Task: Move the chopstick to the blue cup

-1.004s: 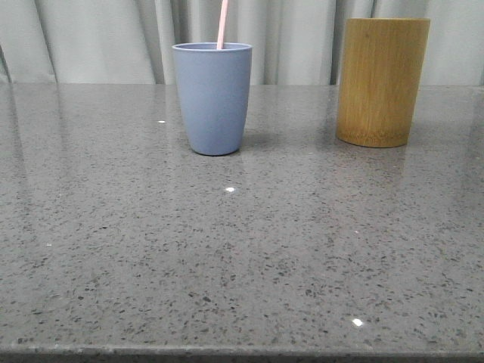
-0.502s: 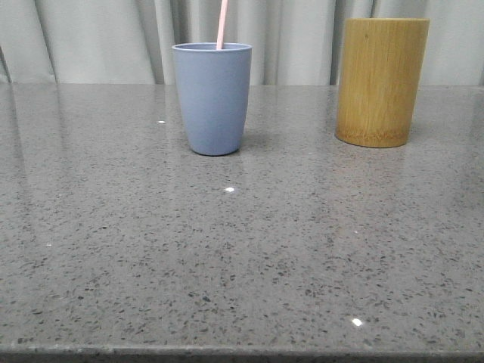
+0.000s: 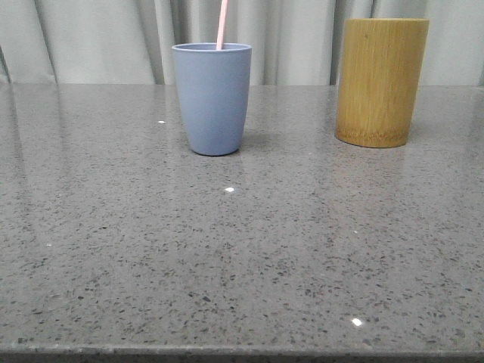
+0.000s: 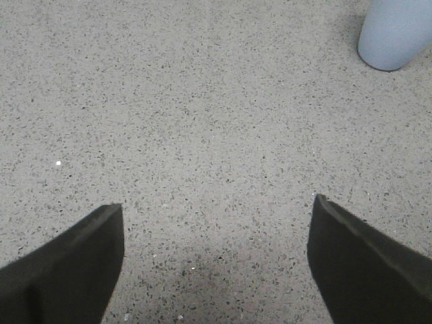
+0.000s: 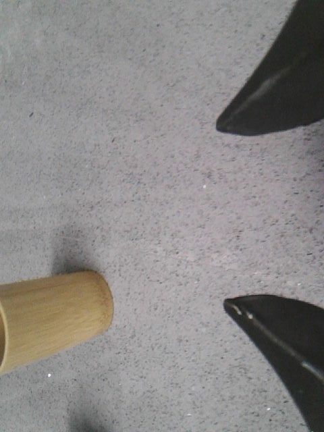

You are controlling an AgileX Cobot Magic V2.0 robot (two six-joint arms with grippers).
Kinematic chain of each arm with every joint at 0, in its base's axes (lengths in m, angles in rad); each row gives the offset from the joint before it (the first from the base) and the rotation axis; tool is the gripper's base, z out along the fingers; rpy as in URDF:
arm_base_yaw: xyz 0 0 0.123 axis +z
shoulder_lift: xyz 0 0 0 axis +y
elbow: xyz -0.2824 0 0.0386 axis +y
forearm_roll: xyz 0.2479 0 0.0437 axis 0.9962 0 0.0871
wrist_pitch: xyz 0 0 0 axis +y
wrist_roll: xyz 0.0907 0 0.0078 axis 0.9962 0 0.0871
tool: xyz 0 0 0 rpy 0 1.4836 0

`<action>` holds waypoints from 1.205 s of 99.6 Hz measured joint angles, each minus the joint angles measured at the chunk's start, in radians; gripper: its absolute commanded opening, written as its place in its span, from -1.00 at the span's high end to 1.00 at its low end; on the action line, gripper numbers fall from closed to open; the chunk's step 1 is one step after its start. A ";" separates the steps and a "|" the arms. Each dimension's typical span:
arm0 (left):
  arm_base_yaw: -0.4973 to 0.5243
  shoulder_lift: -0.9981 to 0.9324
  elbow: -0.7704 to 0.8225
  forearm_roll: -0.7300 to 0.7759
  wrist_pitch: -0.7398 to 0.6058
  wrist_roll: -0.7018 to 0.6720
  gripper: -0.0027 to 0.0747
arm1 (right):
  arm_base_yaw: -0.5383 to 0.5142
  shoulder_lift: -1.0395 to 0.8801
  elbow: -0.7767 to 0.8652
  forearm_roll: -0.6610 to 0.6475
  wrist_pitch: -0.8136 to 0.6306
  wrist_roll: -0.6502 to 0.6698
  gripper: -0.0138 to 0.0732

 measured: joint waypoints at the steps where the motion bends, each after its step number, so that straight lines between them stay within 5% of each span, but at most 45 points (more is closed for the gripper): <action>1: 0.000 0.000 0.000 0.000 0.000 0.000 -0.45 | 0.000 -0.009 0.002 0.000 0.000 0.000 -0.49; 38: 0.000 0.000 0.000 0.000 0.000 0.000 -0.45 | 0.000 -0.066 0.032 -0.023 0.003 0.000 -0.42; 55: 0.000 0.000 0.000 0.000 0.002 0.000 -0.21 | 0.000 -0.066 0.032 -0.028 0.003 0.000 0.19; 71: 0.000 0.000 0.000 0.000 0.002 -0.002 0.31 | 0.000 -0.066 0.032 -0.028 0.003 0.000 0.86; 87: 0.000 0.000 0.000 0.000 0.002 -0.002 0.99 | 0.000 -0.066 0.032 -0.030 0.003 0.000 0.84; 120: 0.000 0.000 0.000 0.000 0.002 -0.002 0.98 | 0.000 -0.066 0.032 -0.030 0.003 0.000 0.84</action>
